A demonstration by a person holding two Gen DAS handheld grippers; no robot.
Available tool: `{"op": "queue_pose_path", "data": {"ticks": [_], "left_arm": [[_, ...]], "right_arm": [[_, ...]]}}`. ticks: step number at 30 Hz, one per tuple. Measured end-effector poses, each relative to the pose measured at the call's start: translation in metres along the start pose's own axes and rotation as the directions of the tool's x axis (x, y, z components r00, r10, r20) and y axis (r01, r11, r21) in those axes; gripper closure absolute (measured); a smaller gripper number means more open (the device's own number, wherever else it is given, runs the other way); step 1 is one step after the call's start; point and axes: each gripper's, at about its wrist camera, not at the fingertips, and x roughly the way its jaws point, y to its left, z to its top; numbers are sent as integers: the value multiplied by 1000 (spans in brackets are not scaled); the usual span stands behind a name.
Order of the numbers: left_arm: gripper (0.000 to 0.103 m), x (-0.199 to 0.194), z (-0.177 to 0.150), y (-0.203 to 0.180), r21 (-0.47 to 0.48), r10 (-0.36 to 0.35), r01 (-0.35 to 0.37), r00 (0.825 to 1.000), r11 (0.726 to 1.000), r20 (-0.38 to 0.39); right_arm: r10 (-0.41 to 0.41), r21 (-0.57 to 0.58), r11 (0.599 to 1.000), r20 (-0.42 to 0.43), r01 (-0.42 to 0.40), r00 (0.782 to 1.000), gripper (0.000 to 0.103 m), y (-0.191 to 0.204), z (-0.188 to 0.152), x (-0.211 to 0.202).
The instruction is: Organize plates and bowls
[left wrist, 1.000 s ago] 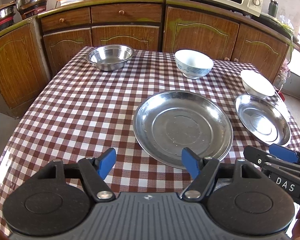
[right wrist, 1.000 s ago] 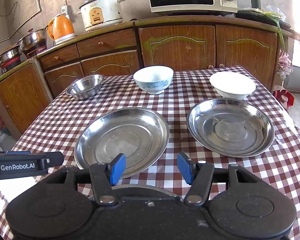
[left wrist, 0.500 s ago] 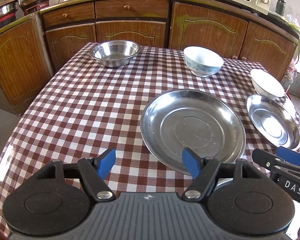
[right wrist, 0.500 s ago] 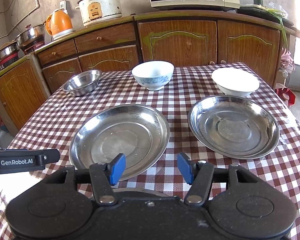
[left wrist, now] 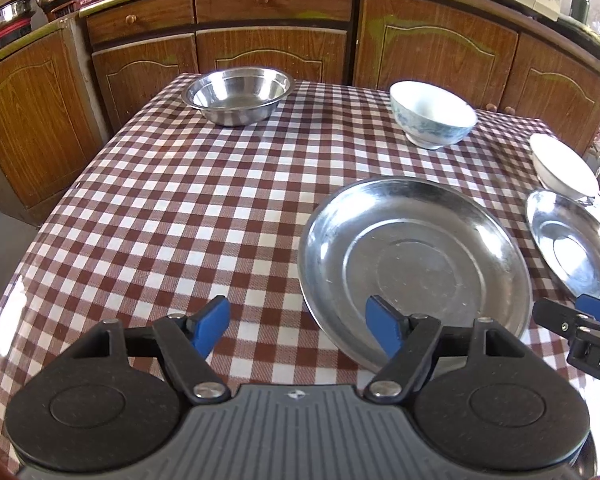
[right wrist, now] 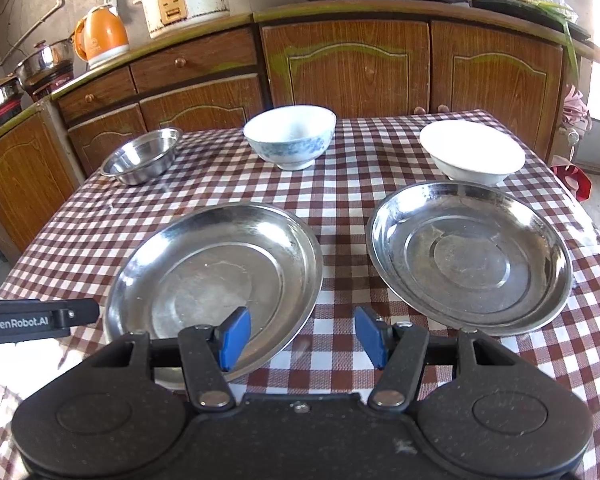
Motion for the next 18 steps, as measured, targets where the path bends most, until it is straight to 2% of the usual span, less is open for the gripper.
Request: {"op": "queue_pose_path", "data": {"ticks": [18], "left_arm": [[23, 53, 19, -6, 69, -1, 3, 1000, 998, -31]], "right_arm": [[14, -6, 1000, -87, -15, 996, 32, 2, 18, 57]]}}
